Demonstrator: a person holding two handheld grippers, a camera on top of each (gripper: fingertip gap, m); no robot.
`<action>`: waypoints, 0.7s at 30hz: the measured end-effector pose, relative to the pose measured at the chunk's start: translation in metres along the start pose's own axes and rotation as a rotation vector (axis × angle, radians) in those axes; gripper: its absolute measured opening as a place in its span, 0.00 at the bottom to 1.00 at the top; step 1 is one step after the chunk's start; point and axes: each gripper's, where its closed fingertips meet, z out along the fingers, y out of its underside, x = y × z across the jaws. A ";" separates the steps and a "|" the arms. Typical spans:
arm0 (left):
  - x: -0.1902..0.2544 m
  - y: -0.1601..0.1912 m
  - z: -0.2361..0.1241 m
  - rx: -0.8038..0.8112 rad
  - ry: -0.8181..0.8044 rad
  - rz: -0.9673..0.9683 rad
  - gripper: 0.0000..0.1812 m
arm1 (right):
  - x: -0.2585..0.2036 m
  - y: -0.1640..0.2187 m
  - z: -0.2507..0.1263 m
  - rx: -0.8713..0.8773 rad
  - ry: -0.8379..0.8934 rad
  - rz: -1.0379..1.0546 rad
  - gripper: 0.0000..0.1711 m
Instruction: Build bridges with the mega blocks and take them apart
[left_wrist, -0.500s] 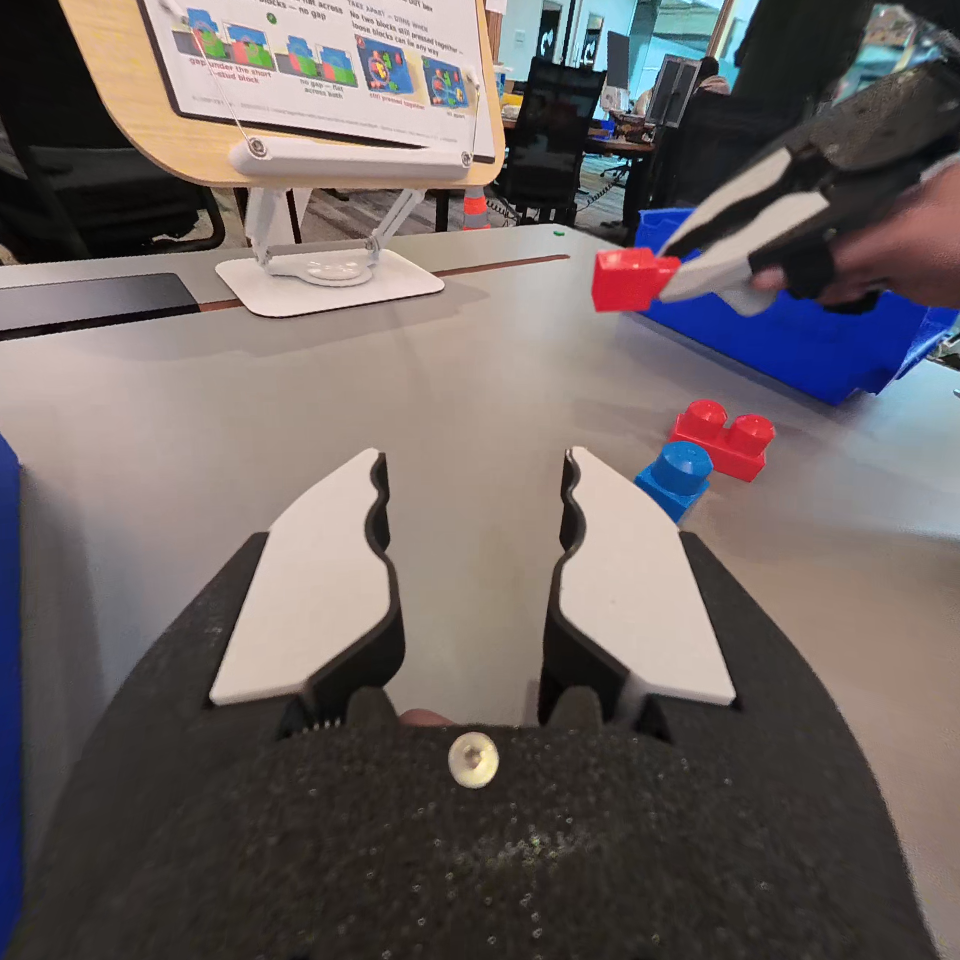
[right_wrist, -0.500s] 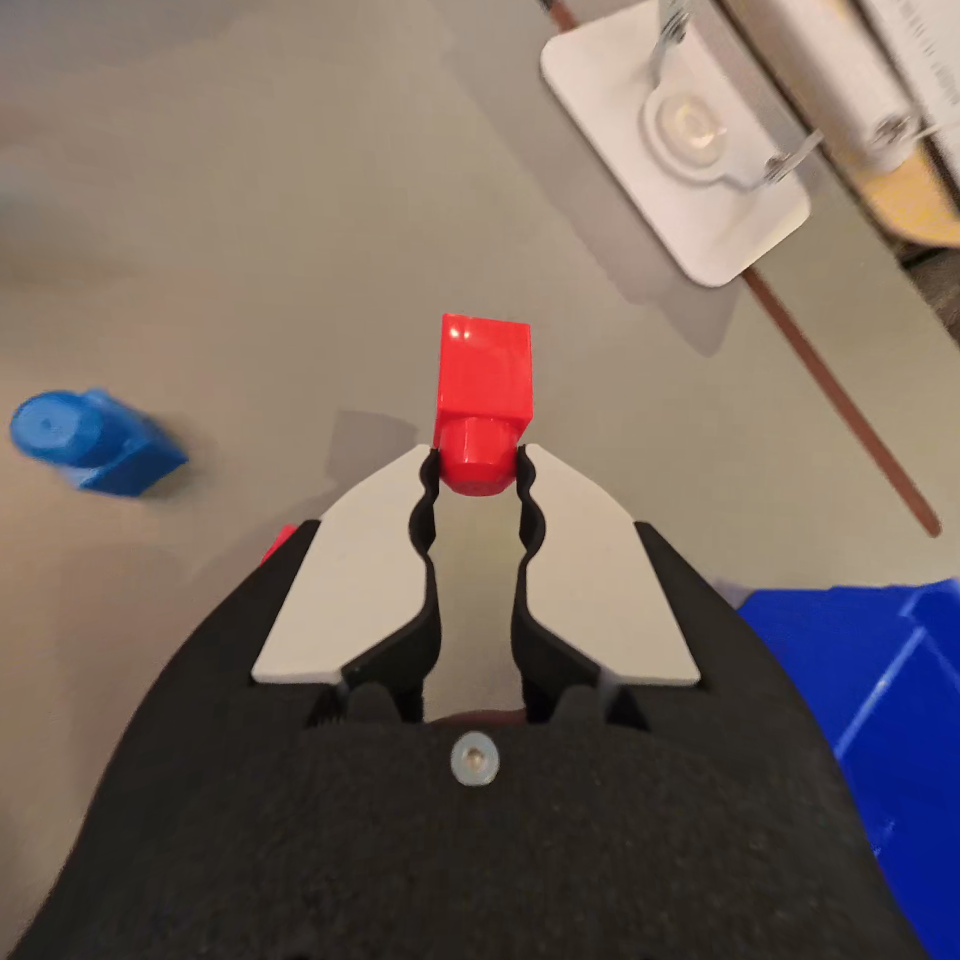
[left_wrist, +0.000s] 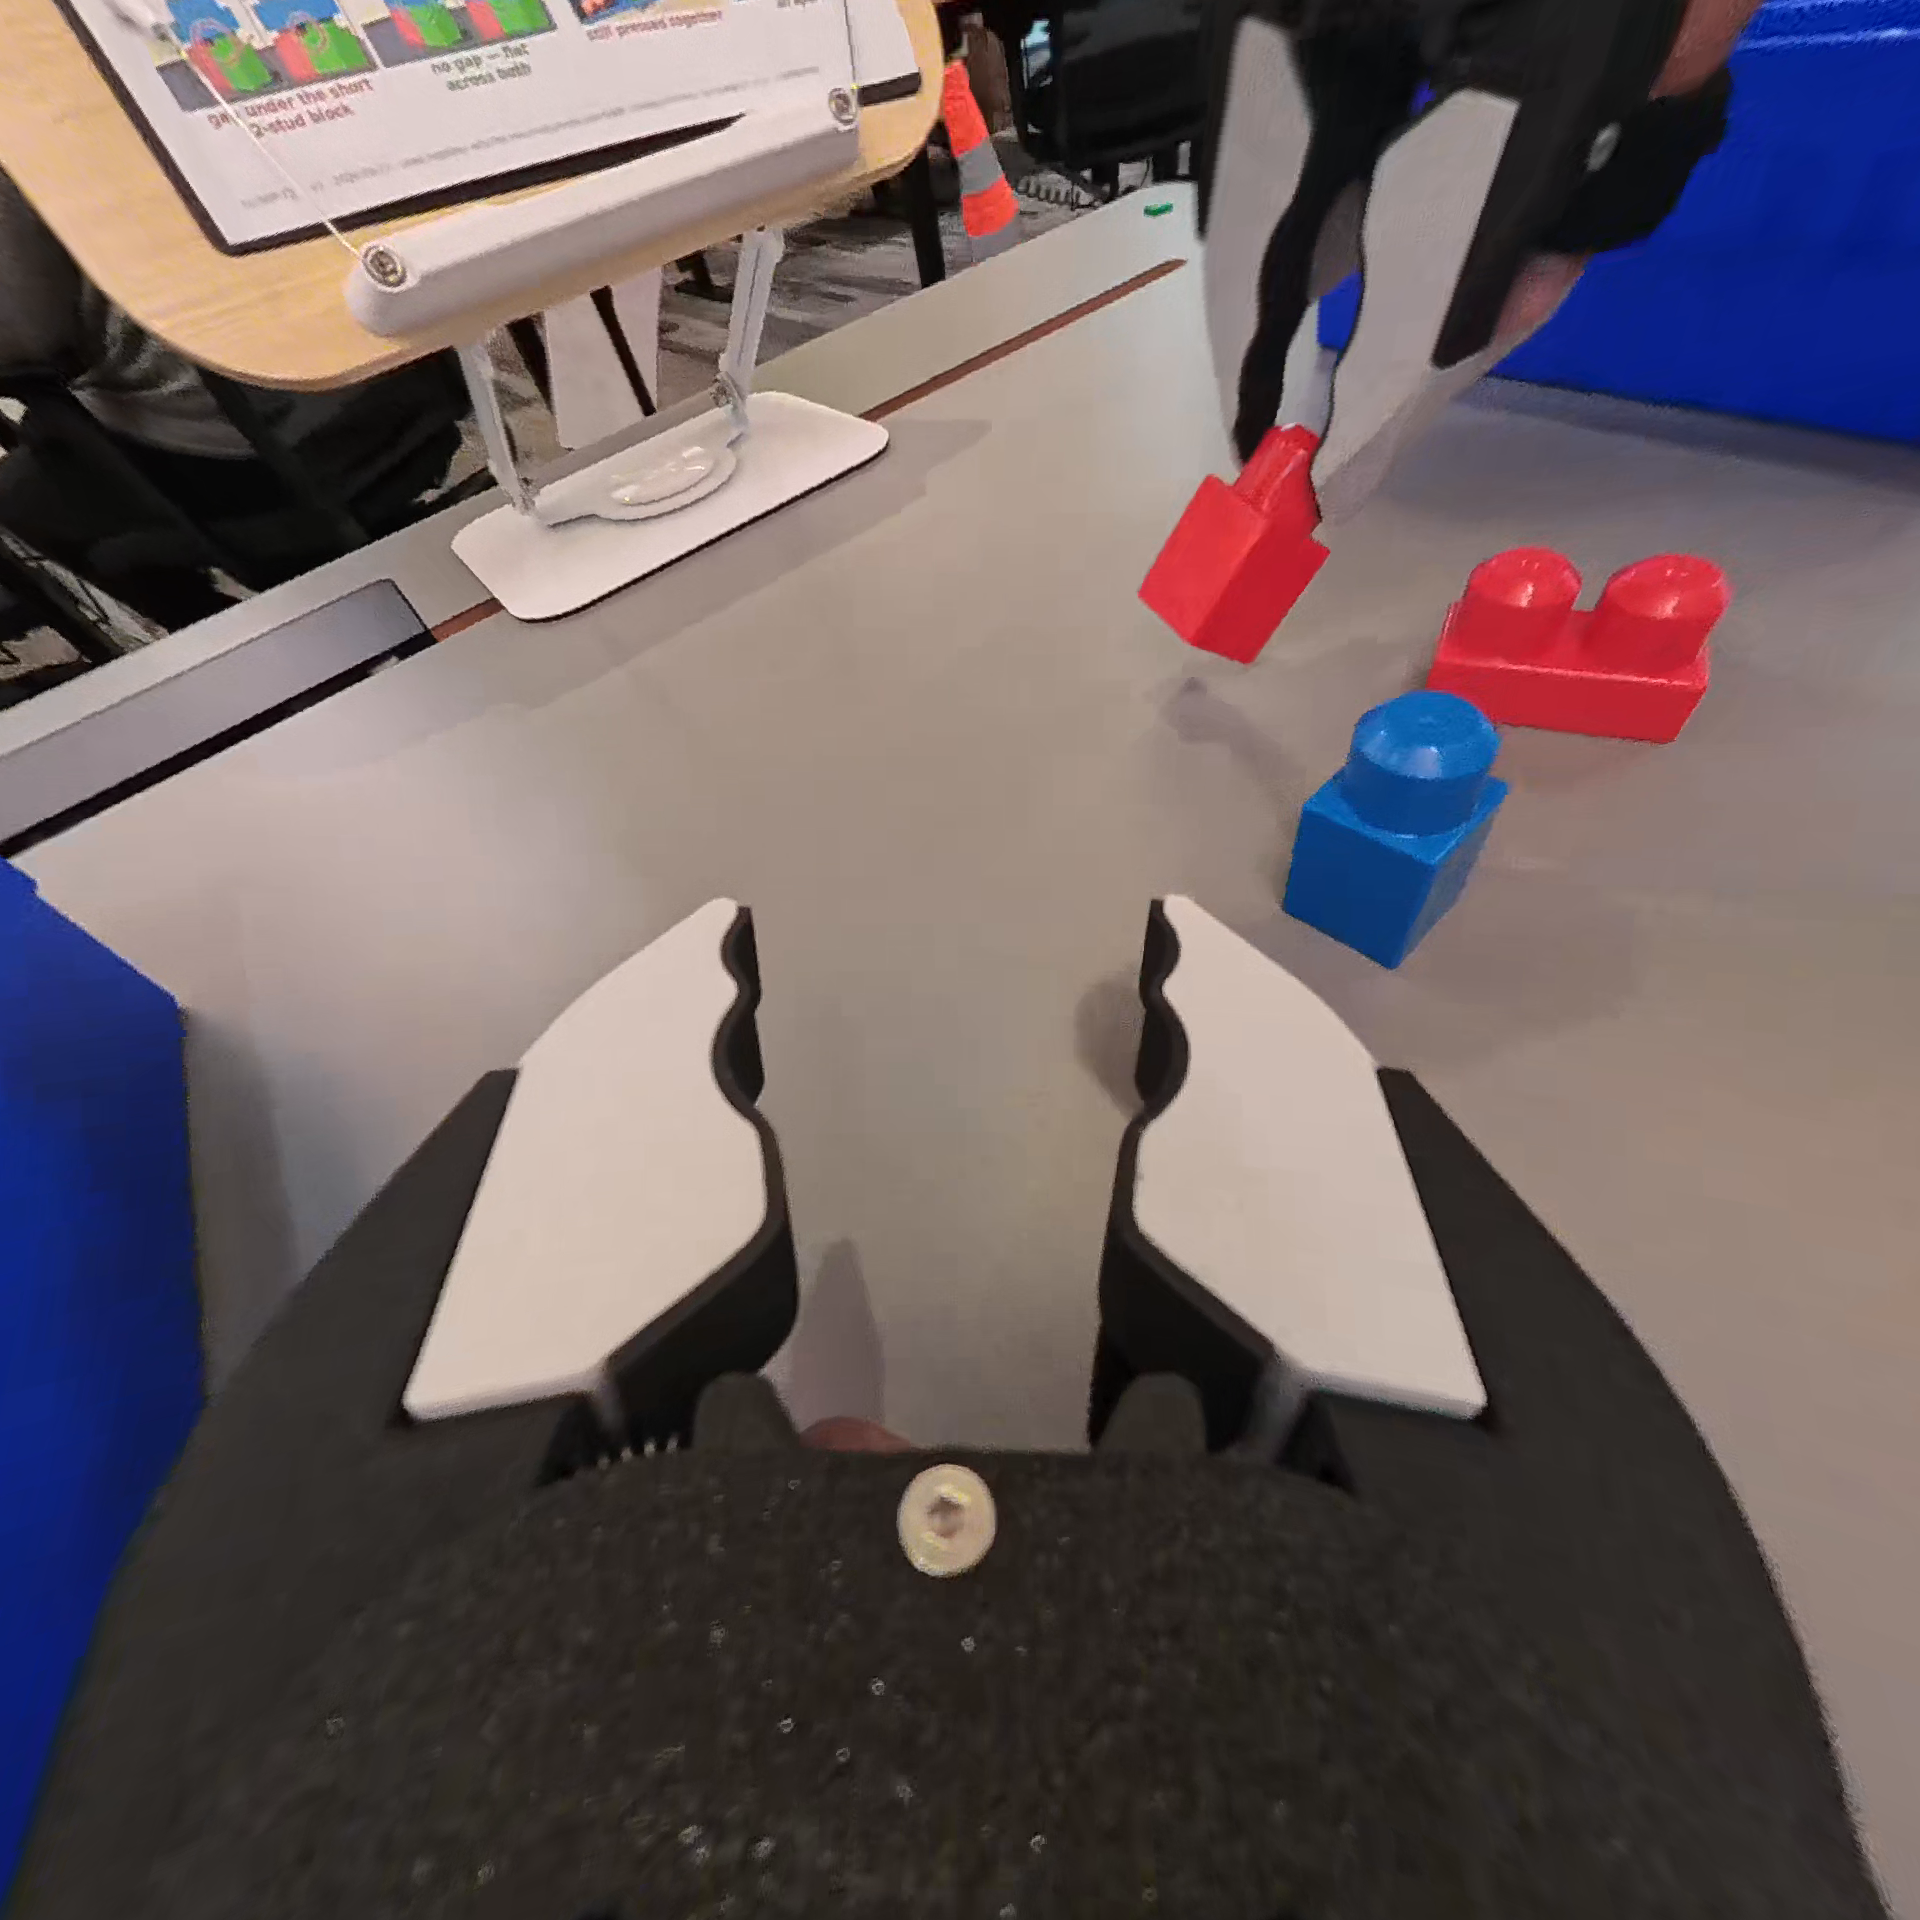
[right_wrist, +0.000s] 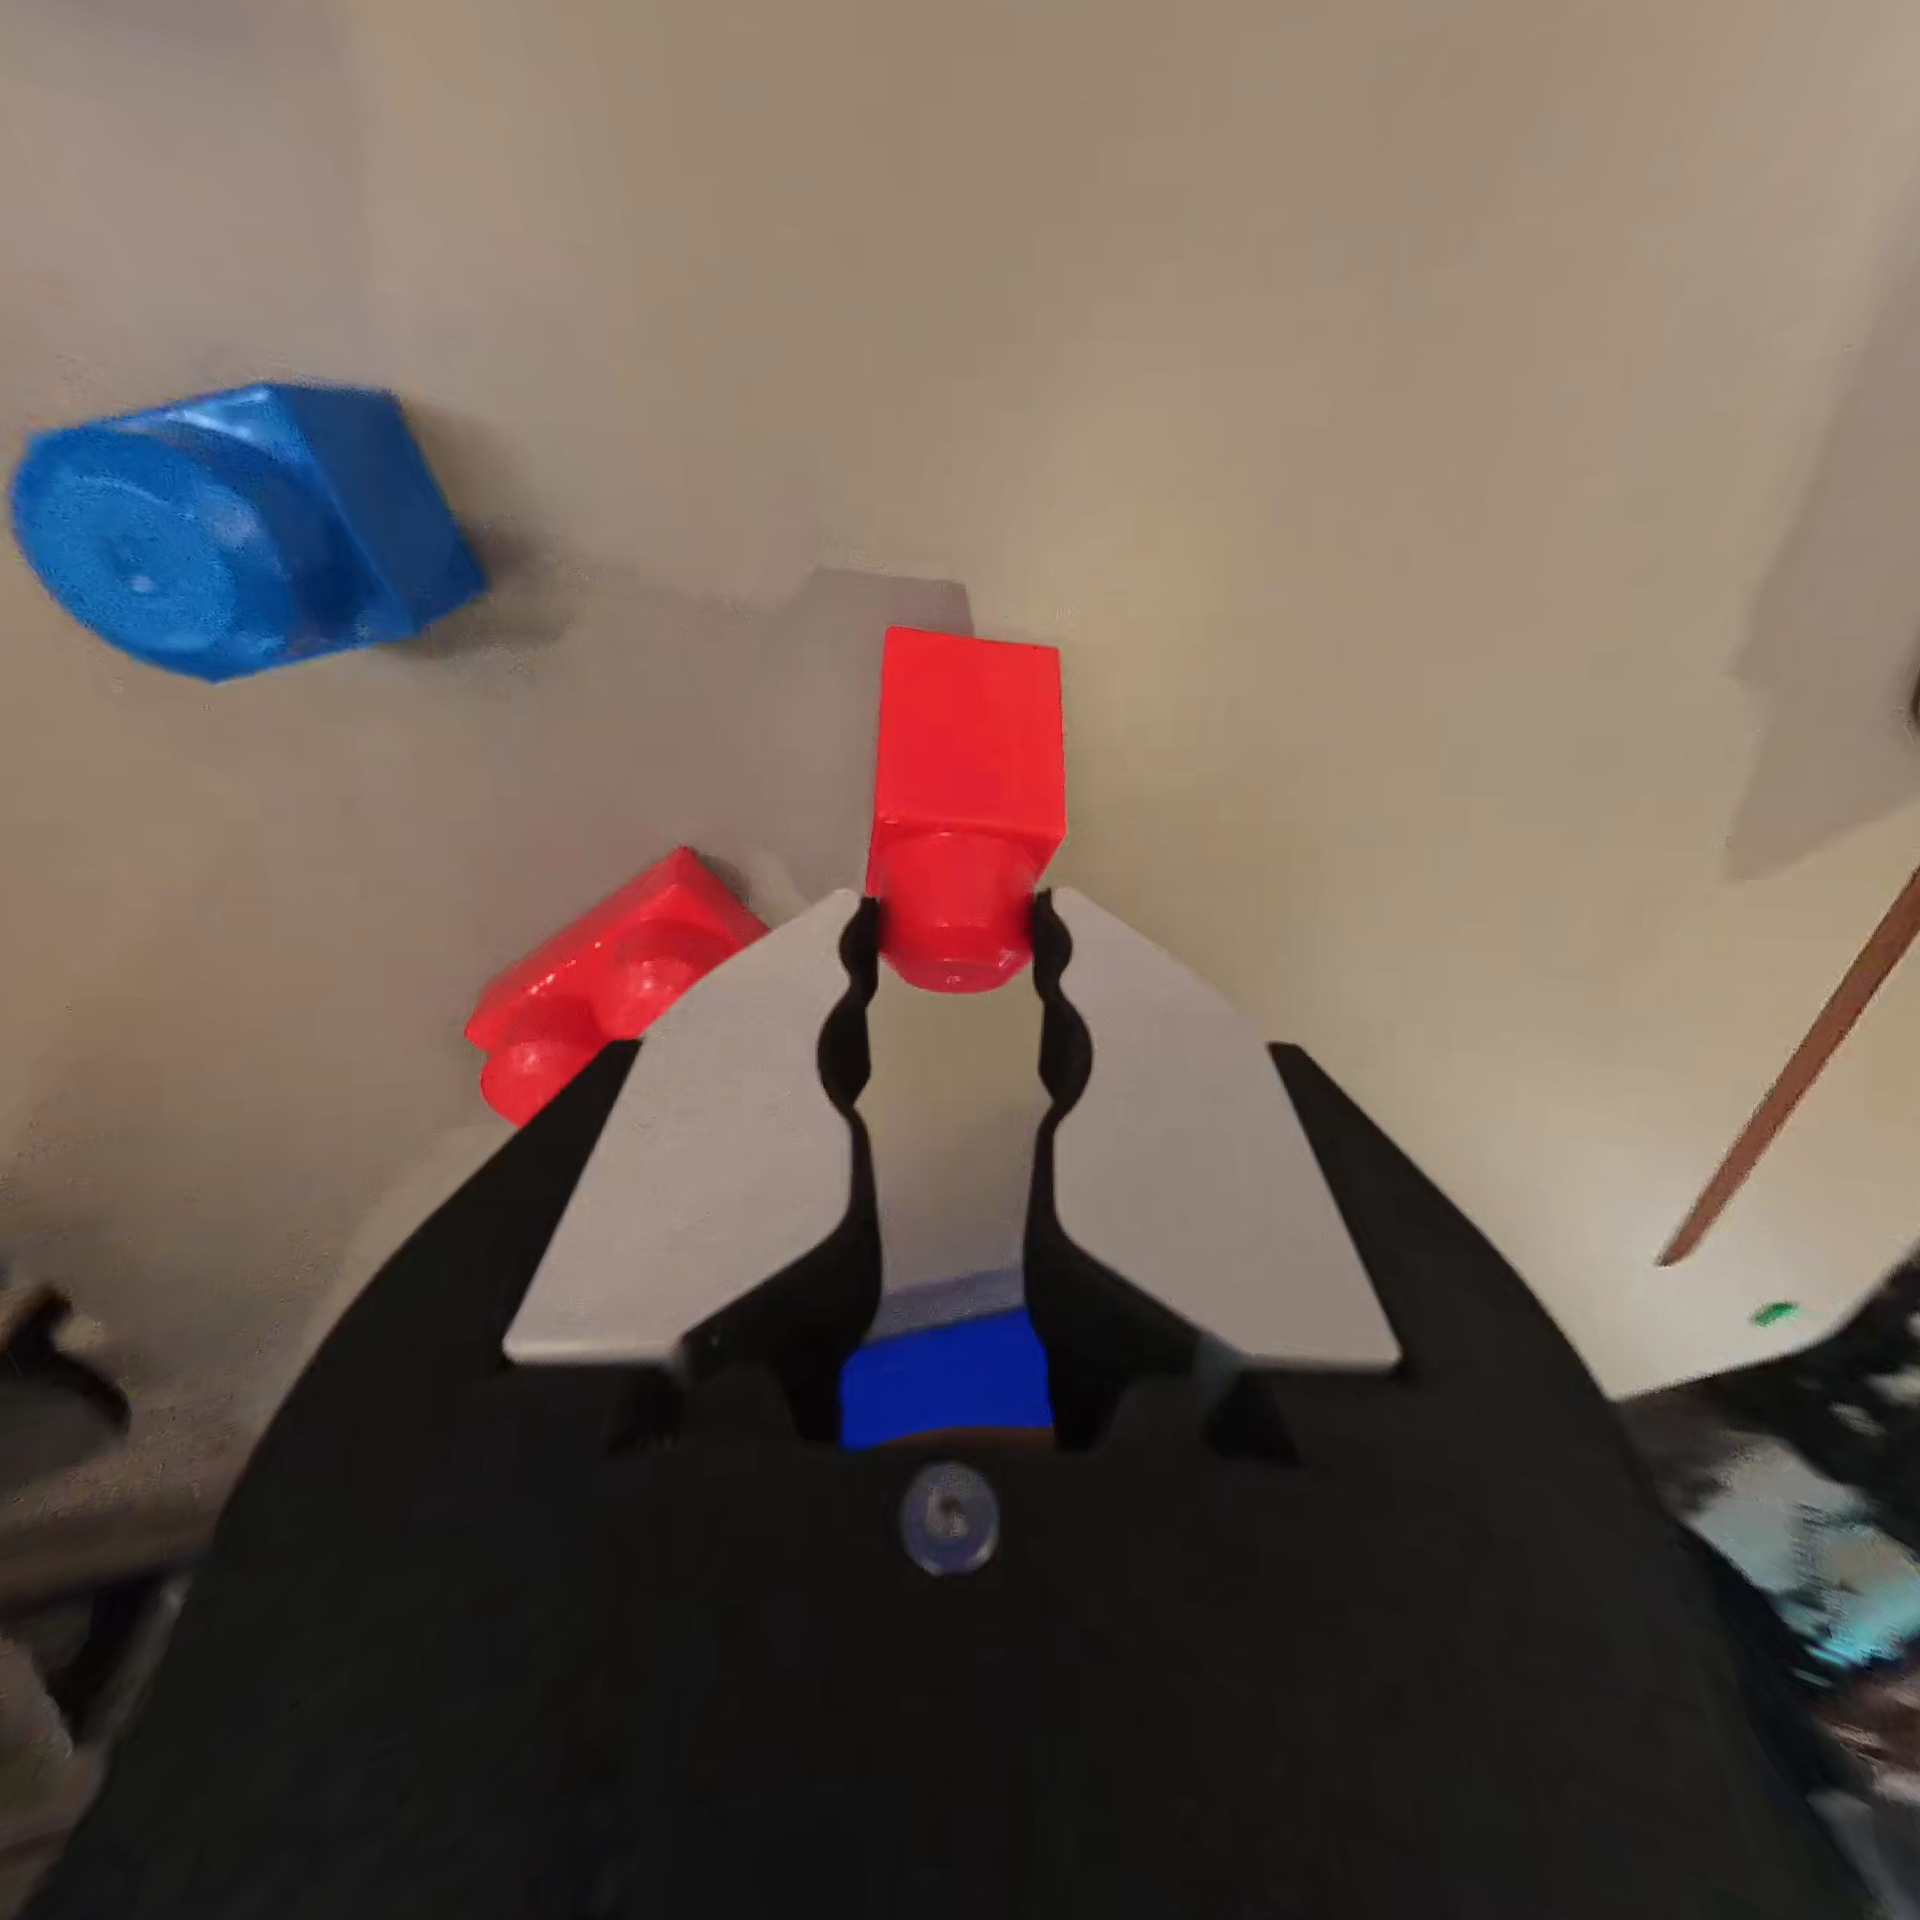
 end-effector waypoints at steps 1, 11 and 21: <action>0.000 0.000 0.000 -0.002 -0.005 0.006 0.39 | 0.000 -0.005 -0.001 -0.041 -0.003 -0.040 0.17; -0.002 -0.001 -0.001 0.008 0.027 -0.051 0.39 | -0.019 -0.045 -0.003 -0.117 -0.009 -0.176 0.21; 0.004 -0.001 -0.001 0.008 0.000 0.034 0.39 | -0.004 -0.011 -0.071 0.539 0.350 0.230 0.36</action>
